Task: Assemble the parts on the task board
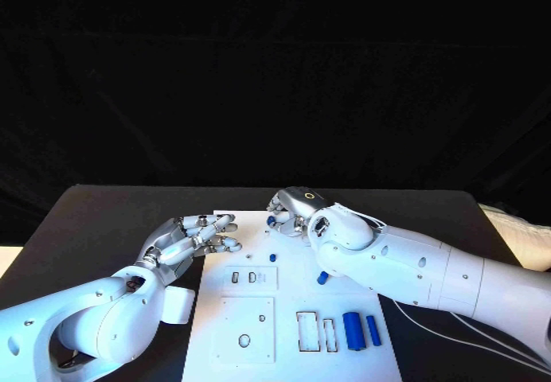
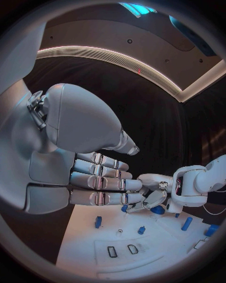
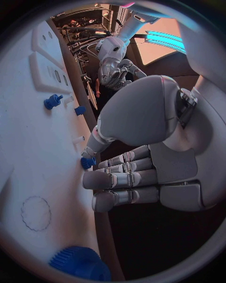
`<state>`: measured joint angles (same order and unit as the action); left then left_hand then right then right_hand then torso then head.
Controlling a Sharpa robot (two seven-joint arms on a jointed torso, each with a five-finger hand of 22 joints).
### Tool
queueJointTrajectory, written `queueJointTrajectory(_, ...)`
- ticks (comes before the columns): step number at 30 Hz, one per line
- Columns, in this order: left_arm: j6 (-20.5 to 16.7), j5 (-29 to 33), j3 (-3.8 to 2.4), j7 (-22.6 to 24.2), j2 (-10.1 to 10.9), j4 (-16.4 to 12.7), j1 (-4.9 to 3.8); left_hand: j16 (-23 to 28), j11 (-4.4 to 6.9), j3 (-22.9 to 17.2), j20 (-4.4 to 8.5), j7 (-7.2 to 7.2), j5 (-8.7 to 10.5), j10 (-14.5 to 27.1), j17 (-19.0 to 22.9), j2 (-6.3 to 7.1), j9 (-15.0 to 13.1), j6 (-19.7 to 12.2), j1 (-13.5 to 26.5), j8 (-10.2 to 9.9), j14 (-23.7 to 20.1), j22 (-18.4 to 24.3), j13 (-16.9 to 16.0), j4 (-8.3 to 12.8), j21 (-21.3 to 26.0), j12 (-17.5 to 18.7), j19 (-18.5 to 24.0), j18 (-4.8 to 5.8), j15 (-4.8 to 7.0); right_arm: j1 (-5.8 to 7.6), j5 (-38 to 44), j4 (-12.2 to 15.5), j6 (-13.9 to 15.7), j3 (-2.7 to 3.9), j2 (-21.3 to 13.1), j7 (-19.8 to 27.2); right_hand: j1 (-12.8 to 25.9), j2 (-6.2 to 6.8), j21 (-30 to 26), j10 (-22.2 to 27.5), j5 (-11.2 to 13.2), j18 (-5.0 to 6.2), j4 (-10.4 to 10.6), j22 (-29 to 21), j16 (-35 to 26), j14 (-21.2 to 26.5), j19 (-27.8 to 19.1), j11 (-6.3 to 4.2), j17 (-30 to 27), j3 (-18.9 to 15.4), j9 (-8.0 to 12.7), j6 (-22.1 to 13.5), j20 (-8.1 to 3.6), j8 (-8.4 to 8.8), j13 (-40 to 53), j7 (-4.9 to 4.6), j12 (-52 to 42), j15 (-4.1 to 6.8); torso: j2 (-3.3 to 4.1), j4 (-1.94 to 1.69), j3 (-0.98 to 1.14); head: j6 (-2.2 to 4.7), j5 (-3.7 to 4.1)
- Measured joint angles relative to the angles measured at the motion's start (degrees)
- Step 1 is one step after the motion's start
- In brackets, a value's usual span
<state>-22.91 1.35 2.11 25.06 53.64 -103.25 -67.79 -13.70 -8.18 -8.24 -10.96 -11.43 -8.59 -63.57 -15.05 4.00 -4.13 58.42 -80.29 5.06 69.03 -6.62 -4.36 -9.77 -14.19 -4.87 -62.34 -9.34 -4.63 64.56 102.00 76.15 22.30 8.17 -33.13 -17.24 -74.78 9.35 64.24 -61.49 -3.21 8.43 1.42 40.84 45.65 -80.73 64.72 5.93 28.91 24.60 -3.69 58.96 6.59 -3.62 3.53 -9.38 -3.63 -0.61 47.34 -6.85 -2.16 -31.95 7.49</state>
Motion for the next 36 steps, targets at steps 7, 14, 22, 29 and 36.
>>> queueJointTrajectory(7, 0.07, 0.00, 0.00, -0.09, 0.13, 0.08, -0.02, 0.00, 0.00, 0.00, 0.00, 0.00, 0.00, 0.00, -0.09, 0.00, 0.00, 0.00, 0.00, 0.00, 0.00, 0.00, 0.00, 0.00, 0.00, 0.00, 0.00, 0.00, 0.00, -0.16, -0.34, 5.02, 0.98, 0.05, -4.24, -0.04, -0.95, -0.60, -0.32, -1.42, 0.00, 0.00, 0.81, -0.13, -0.39, -0.01, -0.04, -0.15, -0.62, -1.45, -0.11, 0.01, 0.06, 0.00, 0.31, 0.00, -0.65, 0.00, 0.03, 0.04, 0.07, 0.12, -0.12)
queueJointTrajectory(14, 0.12, 0.01, 0.00, -0.15, 0.66, 0.22, -0.03, 0.00, 0.00, 0.00, 0.00, 0.00, 0.00, 0.00, -0.09, 0.00, 0.00, 0.00, 0.00, 0.00, 0.00, 0.00, 0.00, 0.00, 0.00, 0.00, 0.00, 0.01, 0.00, -0.22, -3.57, 12.53, 1.11, 1.07, -13.65, -0.56, -0.11, 0.24, 7.30, -15.01, -2.30, -1.34, 2.75, 12.61, 10.01, -3.36, 7.44, -1.95, 11.53, -3.06, -0.25, 1.57, -1.62, 0.00, 3.59, 1.17, -7.15, 1.93, -0.02, 0.47, 0.07, 0.41, -0.25)
queueJointTrajectory(22, 0.18, 0.01, 0.00, -0.17, 0.68, 0.37, -0.03, 0.00, 0.00, 0.00, 0.00, 0.00, 0.00, 0.00, -0.10, 0.00, 0.00, 0.00, 0.00, 0.00, 0.00, 0.00, 0.00, 0.00, 0.00, 0.00, 0.00, 0.01, 0.00, -0.19, -12.41, 13.13, -0.28, 1.61, -18.65, -2.33, 0.00, 1.43, 15.50, -17.30, -9.82, -3.23, 7.25, 25.97, 26.55, -3.17, 12.90, -4.93, 31.82, -14.18, -0.39, -0.10, -2.98, -0.61, 28.71, 2.25, -30.12, 3.20, -0.18, 1.24, 0.10, 0.58, -0.31)
queueJointTrajectory(29, 0.27, 0.03, 0.00, -0.20, 0.62, 0.52, -0.04, 0.00, 0.00, 0.00, 0.00, 0.00, 0.00, 0.00, -0.14, 0.00, 0.00, 0.00, 0.00, 0.00, 0.00, 0.00, 0.00, 0.00, 0.00, 0.00, 0.00, 0.01, 0.00, -0.25, -15.58, 11.95, -2.02, 1.66, -19.14, -3.70, -2.64, 0.16, 17.55, -15.54, -9.90, -3.63, 10.97, 29.87, 30.72, -3.18, 13.78, -4.13, 37.67, -19.52, -0.30, -0.73, -2.48, -0.56, 46.38, 2.33, -45.12, 3.20, -0.20, 1.40, 0.14, 0.51, -0.03)
queueJointTrajectory(36, 0.39, 0.05, 0.01, -0.23, 0.36, 0.74, -0.03, 0.00, 0.00, 0.00, 0.00, 0.00, 0.00, 0.00, -0.13, 0.00, 0.00, 0.00, 0.00, 0.00, 0.00, -0.01, 0.00, 0.00, 0.00, 0.00, 0.00, 0.01, 0.00, -0.35, -16.20, 10.84, -3.33, 1.68, -18.17, -4.59, -3.59, -0.19, 18.05, -15.75, -9.90, -3.61, 12.09, 31.30, 31.92, -3.33, 14.38, -3.91, 39.70, -20.65, -0.30, -0.89, -2.28, -0.56, 51.61, 2.17, -49.52, 3.05, -0.17, 1.36, 0.11, 0.43, 0.33)
